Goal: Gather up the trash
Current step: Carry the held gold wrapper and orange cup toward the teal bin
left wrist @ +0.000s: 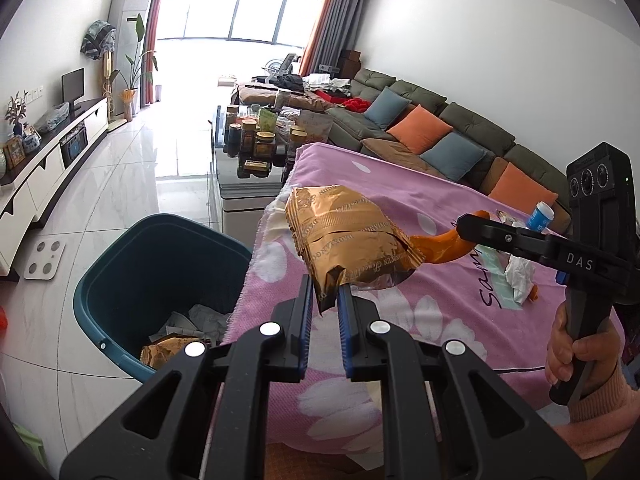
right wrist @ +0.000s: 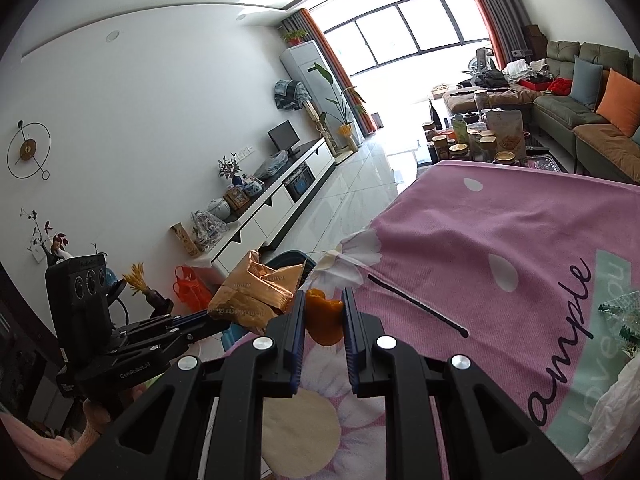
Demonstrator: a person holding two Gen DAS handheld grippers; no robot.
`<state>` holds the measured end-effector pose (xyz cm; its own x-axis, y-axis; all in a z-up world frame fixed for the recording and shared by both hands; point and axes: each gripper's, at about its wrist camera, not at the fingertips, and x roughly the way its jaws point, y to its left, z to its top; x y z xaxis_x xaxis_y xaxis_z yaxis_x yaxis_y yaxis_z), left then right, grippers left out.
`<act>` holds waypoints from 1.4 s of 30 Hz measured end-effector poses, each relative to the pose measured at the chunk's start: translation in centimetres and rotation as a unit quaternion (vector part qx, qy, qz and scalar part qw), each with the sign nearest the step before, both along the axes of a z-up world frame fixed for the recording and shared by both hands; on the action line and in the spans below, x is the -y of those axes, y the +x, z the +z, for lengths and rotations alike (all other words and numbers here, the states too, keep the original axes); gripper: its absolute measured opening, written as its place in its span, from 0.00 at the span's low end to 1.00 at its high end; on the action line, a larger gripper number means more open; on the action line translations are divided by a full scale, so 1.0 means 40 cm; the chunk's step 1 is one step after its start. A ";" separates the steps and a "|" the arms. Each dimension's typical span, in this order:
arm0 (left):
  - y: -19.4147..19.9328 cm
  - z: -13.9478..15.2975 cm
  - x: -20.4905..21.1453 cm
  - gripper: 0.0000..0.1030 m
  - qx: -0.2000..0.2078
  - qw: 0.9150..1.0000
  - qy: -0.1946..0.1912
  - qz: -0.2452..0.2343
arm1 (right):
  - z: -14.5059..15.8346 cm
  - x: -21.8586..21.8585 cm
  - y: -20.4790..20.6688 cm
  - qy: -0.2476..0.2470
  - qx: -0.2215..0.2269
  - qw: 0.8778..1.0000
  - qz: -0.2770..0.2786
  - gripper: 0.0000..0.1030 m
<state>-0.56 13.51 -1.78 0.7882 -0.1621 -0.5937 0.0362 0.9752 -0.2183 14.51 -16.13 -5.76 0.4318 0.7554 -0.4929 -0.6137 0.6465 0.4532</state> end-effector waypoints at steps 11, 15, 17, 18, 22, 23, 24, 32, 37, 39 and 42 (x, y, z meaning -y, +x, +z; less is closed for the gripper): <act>-0.013 -0.002 -0.045 0.12 0.001 0.999 -0.004 0.034 | -0.006 -0.068 0.021 -0.004 -0.007 1.000 0.027 0.16; -0.017 -0.004 -0.061 0.12 0.000 0.999 -0.004 0.043 | -0.006 -0.094 0.029 -0.004 -0.009 0.999 0.039 0.16; -0.016 -0.004 -0.062 0.12 -0.001 0.999 -0.004 0.048 | -0.004 -0.106 0.031 -0.005 -0.008 0.999 0.044 0.16; -0.015 -0.005 -0.061 0.12 -0.001 0.999 -0.004 0.050 | -0.003 -0.112 0.032 -0.006 -0.008 0.999 0.046 0.16; -0.018 -0.007 -0.077 0.12 0.000 0.998 -0.005 0.061 | 0.001 -0.135 0.041 -0.007 -0.007 0.998 0.055 0.16; -0.019 -0.008 -0.082 0.12 0.000 0.998 -0.005 0.064 | 0.002 -0.140 0.042 -0.008 -0.007 0.998 0.056 0.16; -0.020 -0.008 -0.086 0.12 0.000 0.998 -0.005 0.067 | 0.004 -0.148 0.042 -0.008 -0.006 0.998 0.058 0.16; -0.022 -0.020 -0.122 0.12 -0.004 0.996 -0.004 0.092 | -0.003 -0.197 0.053 -0.015 -0.012 0.997 0.075 0.16; -0.021 -0.027 -0.141 0.12 -0.008 0.995 -0.004 0.104 | -0.006 -0.226 0.064 -0.019 -0.015 0.996 0.081 0.16; -0.020 -0.031 -0.145 0.12 -0.010 0.994 -0.004 0.108 | -0.008 -0.233 0.069 -0.020 -0.018 0.996 0.083 0.16; -0.019 -0.037 -0.155 0.12 -0.012 0.993 -0.003 0.114 | -0.012 -0.247 0.074 -0.022 -0.021 0.996 0.086 0.16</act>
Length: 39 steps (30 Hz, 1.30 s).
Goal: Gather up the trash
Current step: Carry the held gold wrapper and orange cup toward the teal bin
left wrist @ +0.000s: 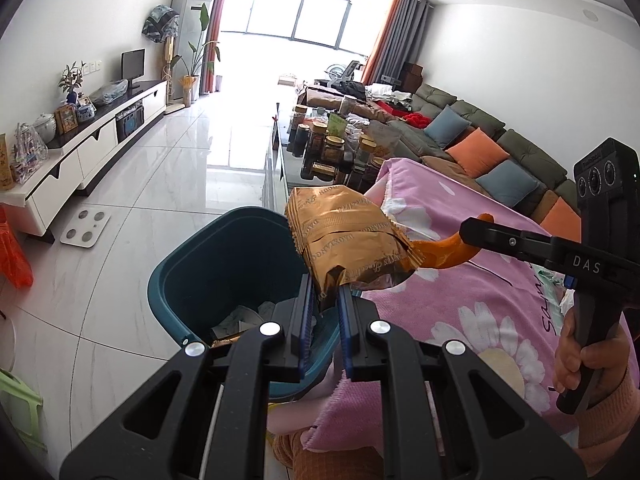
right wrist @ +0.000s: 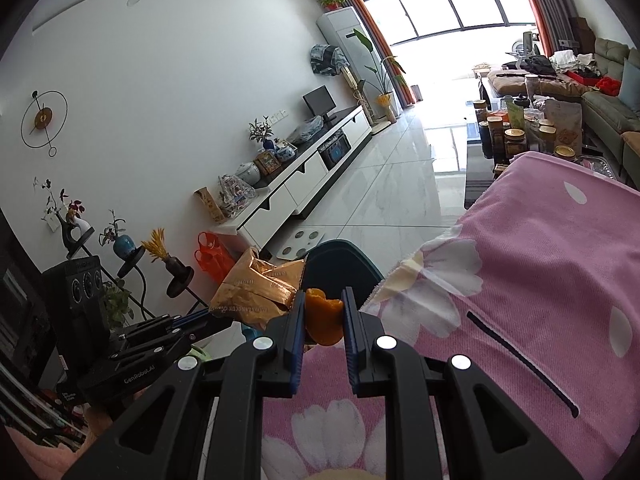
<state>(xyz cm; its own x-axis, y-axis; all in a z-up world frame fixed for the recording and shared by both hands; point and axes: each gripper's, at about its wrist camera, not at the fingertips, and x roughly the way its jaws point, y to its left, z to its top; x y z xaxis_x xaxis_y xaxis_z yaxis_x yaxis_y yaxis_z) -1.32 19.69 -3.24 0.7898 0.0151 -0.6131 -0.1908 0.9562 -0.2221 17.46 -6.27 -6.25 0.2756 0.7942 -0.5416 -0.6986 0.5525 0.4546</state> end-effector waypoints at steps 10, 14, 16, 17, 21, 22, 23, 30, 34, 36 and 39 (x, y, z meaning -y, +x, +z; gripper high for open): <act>0.010 -0.014 -0.021 0.12 -0.009 1.000 0.000 0.017 | -0.013 -0.048 0.006 -0.013 -0.005 1.000 0.014 0.16; 0.015 -0.022 -0.032 0.12 -0.013 1.000 -0.002 0.024 | -0.020 -0.072 0.009 -0.020 -0.007 1.000 0.020 0.16; 0.018 -0.027 -0.036 0.12 -0.016 1.000 -0.003 0.026 | -0.023 -0.085 0.011 -0.024 -0.009 0.999 0.023 0.16; 0.018 -0.031 -0.039 0.12 -0.018 0.999 -0.003 0.028 | -0.024 -0.093 0.012 -0.026 -0.009 0.999 0.025 0.16; 0.023 -0.041 -0.049 0.12 -0.024 0.999 -0.002 0.035 | -0.034 -0.119 0.012 -0.035 -0.010 0.999 0.029 0.16; 0.023 -0.045 -0.052 0.12 -0.026 0.999 -0.002 0.037 | -0.036 -0.125 0.012 -0.037 -0.011 0.999 0.029 0.16; 0.024 -0.048 -0.056 0.12 -0.027 0.999 -0.003 0.038 | -0.039 -0.130 0.013 -0.039 -0.012 0.999 0.030 0.16; 0.036 -0.069 -0.075 0.12 -0.037 0.998 -0.006 0.047 | -0.055 -0.158 0.025 -0.051 -0.018 0.998 0.032 0.16; 0.047 -0.078 -0.080 0.13 -0.042 0.998 -0.005 0.052 | -0.061 -0.175 0.029 -0.058 -0.021 0.998 0.034 0.16; 0.051 -0.082 -0.081 0.13 -0.045 0.998 -0.006 0.053 | -0.066 -0.184 0.032 -0.062 -0.022 0.997 0.034 0.16; 0.057 -0.092 -0.083 0.14 -0.050 0.997 -0.007 0.056 | -0.076 -0.197 0.036 -0.068 -0.025 0.997 0.035 0.16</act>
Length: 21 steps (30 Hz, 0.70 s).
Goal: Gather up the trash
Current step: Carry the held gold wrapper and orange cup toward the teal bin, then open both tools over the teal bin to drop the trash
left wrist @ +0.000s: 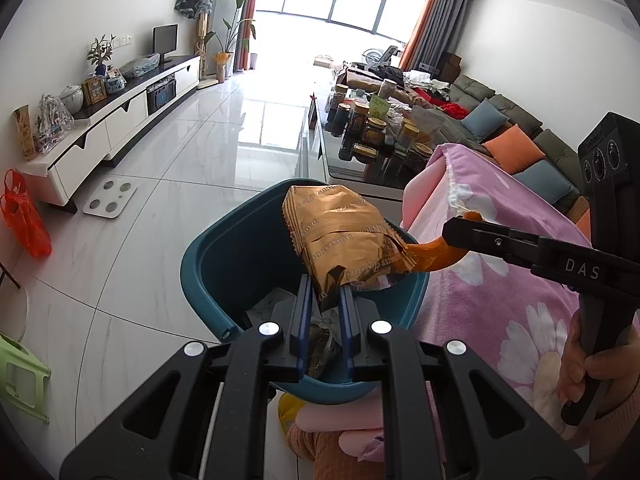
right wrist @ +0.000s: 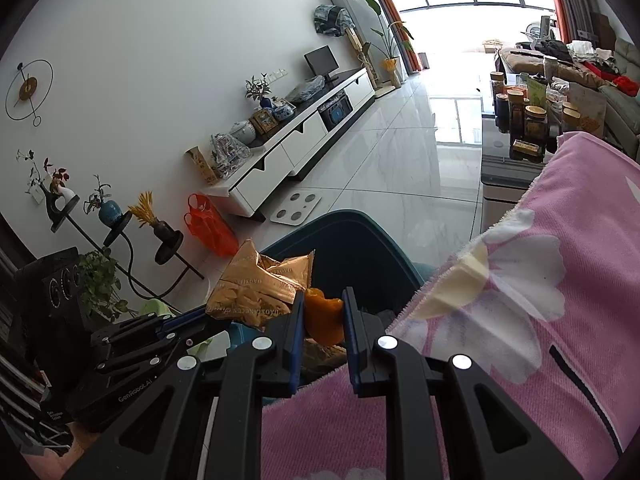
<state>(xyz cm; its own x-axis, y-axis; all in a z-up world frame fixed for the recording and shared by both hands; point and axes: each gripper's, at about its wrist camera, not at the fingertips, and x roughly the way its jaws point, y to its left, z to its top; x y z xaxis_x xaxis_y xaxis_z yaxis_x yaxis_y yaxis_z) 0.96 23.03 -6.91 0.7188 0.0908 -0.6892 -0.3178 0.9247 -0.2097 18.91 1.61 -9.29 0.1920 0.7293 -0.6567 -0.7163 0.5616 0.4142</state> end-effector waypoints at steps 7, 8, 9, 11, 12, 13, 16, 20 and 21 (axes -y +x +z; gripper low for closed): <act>0.016 -0.022 -0.006 0.15 -0.009 1.000 -0.005 0.005 | -0.019 -0.026 0.010 -0.009 -0.010 1.000 -0.003 0.19; 0.018 -0.025 -0.008 0.15 -0.010 1.000 -0.006 0.004 | -0.020 -0.030 0.011 -0.010 -0.011 1.000 -0.004 0.19; 0.022 -0.027 -0.009 0.16 -0.011 1.000 -0.007 0.005 | -0.022 -0.033 0.012 -0.011 -0.013 1.000 -0.004 0.19; 0.026 -0.038 -0.012 0.16 -0.014 1.000 -0.010 0.007 | -0.024 -0.039 0.012 -0.012 -0.014 1.000 -0.005 0.21; 0.029 -0.042 -0.013 0.17 -0.014 1.000 -0.012 0.007 | -0.024 -0.042 0.011 -0.012 -0.014 1.000 -0.004 0.22; 0.032 -0.045 -0.014 0.19 -0.015 1.000 -0.012 0.008 | -0.025 -0.044 0.010 -0.012 -0.014 1.000 -0.005 0.23; 0.043 -0.057 -0.014 0.25 -0.017 1.000 -0.015 0.011 | -0.024 -0.045 0.008 -0.011 -0.012 1.000 -0.008 0.25; 0.053 -0.072 -0.016 0.26 -0.020 0.999 -0.022 0.013 | -0.024 -0.035 0.009 -0.008 -0.012 1.000 -0.012 0.27; 0.054 -0.073 -0.015 0.28 -0.020 0.999 -0.022 0.013 | -0.023 -0.031 0.008 -0.006 -0.012 1.000 -0.013 0.27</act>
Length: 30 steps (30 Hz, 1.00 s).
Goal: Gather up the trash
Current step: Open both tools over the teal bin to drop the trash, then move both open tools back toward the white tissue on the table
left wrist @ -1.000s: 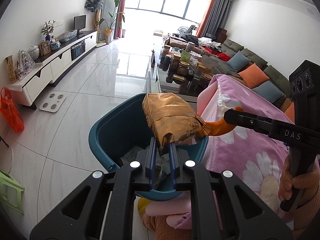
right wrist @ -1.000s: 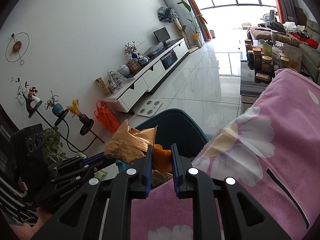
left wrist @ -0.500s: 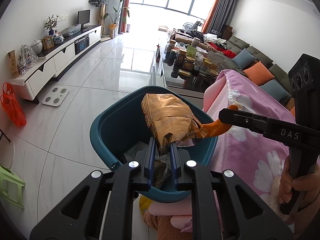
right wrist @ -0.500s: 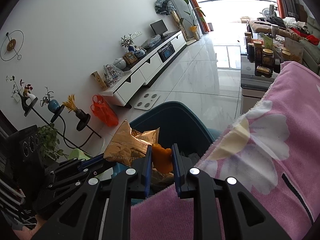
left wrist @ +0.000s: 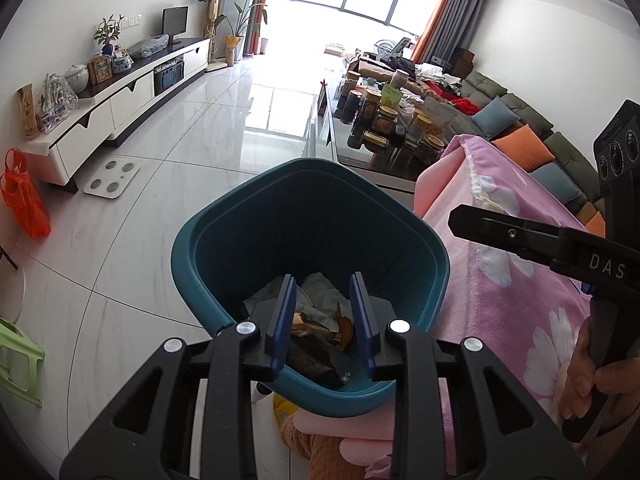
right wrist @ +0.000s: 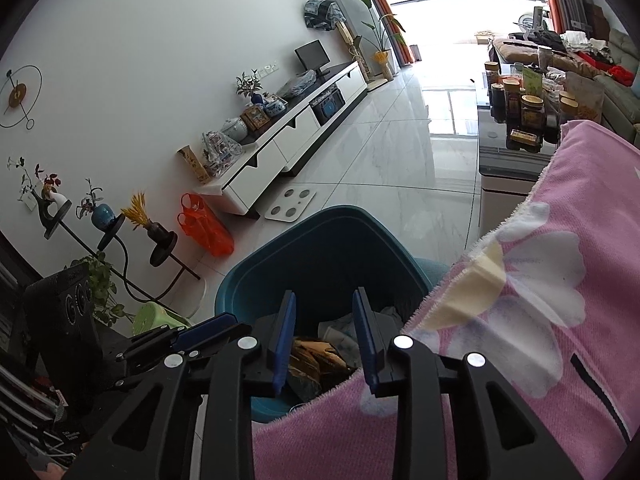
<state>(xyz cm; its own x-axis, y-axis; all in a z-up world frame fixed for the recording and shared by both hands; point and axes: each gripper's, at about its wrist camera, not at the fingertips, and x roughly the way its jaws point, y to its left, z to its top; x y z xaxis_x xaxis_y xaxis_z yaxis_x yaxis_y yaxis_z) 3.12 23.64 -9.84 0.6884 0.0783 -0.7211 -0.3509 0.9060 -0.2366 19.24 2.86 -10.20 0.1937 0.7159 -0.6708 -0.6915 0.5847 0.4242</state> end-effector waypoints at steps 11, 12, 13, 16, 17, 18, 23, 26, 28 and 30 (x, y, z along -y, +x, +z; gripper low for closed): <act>-0.026 0.068 0.071 0.44 0.060 0.997 0.007 -0.050 | 0.087 0.134 -0.055 0.036 0.052 0.998 -0.001 0.37; -0.026 0.076 0.087 0.46 0.066 0.996 0.007 -0.061 | 0.100 0.158 -0.064 0.040 0.061 0.997 -0.003 0.37; -0.024 0.083 0.107 0.47 0.072 0.995 0.007 -0.075 | 0.110 0.185 -0.072 0.043 0.070 0.997 -0.009 0.39; -0.010 0.099 0.178 0.50 0.084 0.989 0.005 -0.121 | 0.134 0.274 -0.089 0.049 0.087 0.994 -0.036 0.41; -0.003 0.103 0.204 0.51 0.086 0.987 0.007 -0.136 | 0.139 0.306 -0.092 0.050 0.091 0.993 -0.048 0.41; 0.005 0.106 0.231 0.51 0.088 0.984 0.006 -0.152 | 0.143 0.336 -0.096 0.050 0.095 0.992 -0.061 0.41; 0.035 0.113 0.365 0.51 0.091 0.970 0.001 -0.223 | 0.151 0.483 -0.113 0.043 0.110 0.985 -0.124 0.42; 0.046 0.112 0.443 0.51 0.091 0.961 -0.004 -0.261 | 0.144 0.567 -0.125 0.033 0.116 0.979 -0.163 0.42; 0.052 0.109 0.494 0.51 0.089 0.954 -0.007 -0.287 | 0.137 0.620 -0.127 0.032 0.113 0.975 -0.187 0.42; 0.057 0.109 0.552 0.52 0.086 0.946 -0.006 -0.313 | 0.130 0.672 -0.130 0.027 0.112 0.970 -0.213 0.42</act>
